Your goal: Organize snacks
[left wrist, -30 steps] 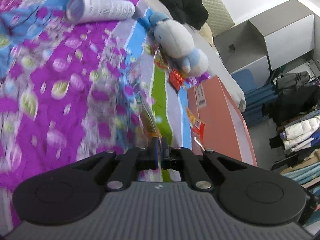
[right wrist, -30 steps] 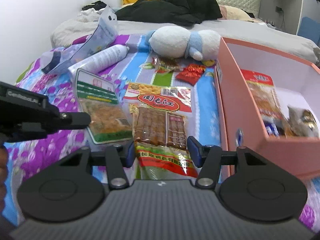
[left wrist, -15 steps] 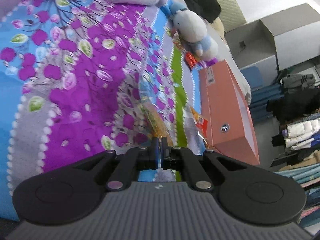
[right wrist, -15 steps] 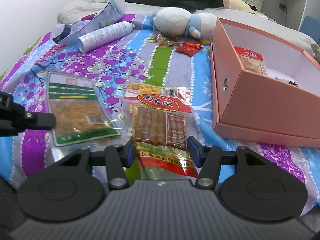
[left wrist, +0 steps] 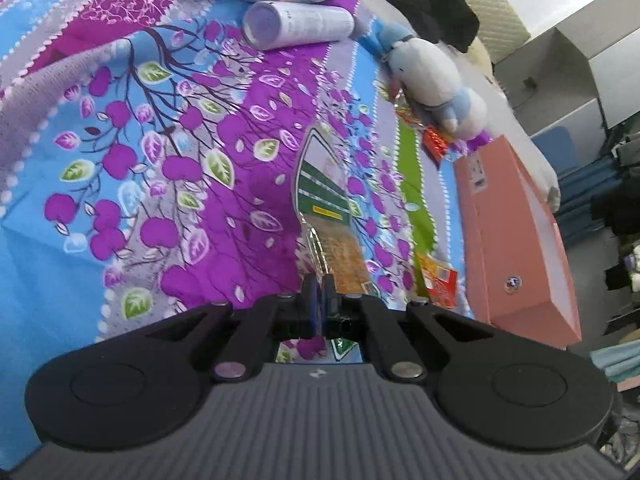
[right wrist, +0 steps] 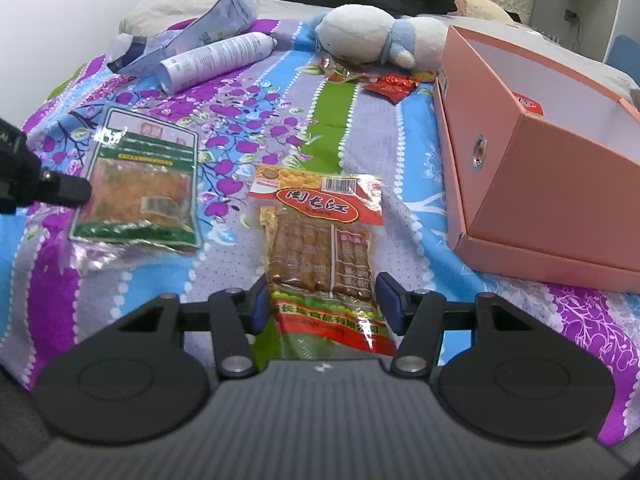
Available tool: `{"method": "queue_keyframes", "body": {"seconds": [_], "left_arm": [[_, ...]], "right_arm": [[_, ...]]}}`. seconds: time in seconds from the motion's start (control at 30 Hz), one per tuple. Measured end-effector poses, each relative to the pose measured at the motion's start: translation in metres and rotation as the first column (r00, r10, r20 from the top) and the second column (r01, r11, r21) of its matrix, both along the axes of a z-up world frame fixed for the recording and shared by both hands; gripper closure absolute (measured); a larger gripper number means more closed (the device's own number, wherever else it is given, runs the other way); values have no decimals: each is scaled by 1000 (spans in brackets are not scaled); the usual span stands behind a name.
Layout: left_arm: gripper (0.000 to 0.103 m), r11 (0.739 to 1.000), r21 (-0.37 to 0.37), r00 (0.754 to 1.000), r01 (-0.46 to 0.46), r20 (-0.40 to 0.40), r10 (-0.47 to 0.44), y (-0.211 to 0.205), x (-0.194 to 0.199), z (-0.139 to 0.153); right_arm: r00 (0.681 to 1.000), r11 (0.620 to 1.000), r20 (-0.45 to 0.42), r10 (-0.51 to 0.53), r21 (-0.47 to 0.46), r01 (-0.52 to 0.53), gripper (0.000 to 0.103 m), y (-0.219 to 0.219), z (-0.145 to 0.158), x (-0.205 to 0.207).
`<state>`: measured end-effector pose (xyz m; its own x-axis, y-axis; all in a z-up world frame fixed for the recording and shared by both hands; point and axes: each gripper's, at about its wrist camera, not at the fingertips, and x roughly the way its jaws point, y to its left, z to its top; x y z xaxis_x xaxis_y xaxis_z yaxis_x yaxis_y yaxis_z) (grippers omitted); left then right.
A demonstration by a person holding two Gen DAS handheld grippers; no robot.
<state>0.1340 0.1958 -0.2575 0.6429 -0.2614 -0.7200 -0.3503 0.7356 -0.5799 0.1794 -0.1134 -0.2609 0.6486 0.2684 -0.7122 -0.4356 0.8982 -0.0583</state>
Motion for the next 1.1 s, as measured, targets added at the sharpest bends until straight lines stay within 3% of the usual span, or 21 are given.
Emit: {"method": "queue_keyframes", "body": {"seconds": [0.1,0.17,0.2,0.27,0.3,0.33,0.6,0.73,0.9,1.1], "left_arm": [[100,1000,18,1000,-11,-12,11,0,-1,0],[98,999,46,999,-23,-40,24,-3,-2,-1],[90,998,50,998,-23,-56,26,-3,-3,-2],[57,998,50,997,-37,-72,40,-4,-5,-3],[33,997,55,996,-48,-72,52,-5,-6,-3],[21,996,65,996,-56,-67,61,-5,-8,-2],[7,991,129,995,-41,-81,51,-22,0,8],[6,993,114,994,-42,-93,53,-32,8,8],[3,985,166,987,-53,-142,77,-47,25,2],[2,977,201,975,-65,-196,105,-57,50,-9]], "right_arm": [[1000,1000,-16,-4,14,4,42,-3,-2,0],[1000,999,-28,4,37,-3,27,-5,-3,-1],[1000,999,-30,8,49,-7,23,-6,-5,-2],[1000,998,-25,7,56,-6,18,-6,-5,-2],[1000,998,-25,5,57,-3,18,-6,-6,-1],[1000,998,-26,1,63,0,18,-6,-6,0],[999,998,16,35,59,-36,18,-1,-16,3],[1000,996,10,27,79,-27,39,-4,-13,6],[1000,996,17,24,88,-25,45,-8,-13,6],[999,995,30,35,94,-38,45,-10,-15,4]]}}
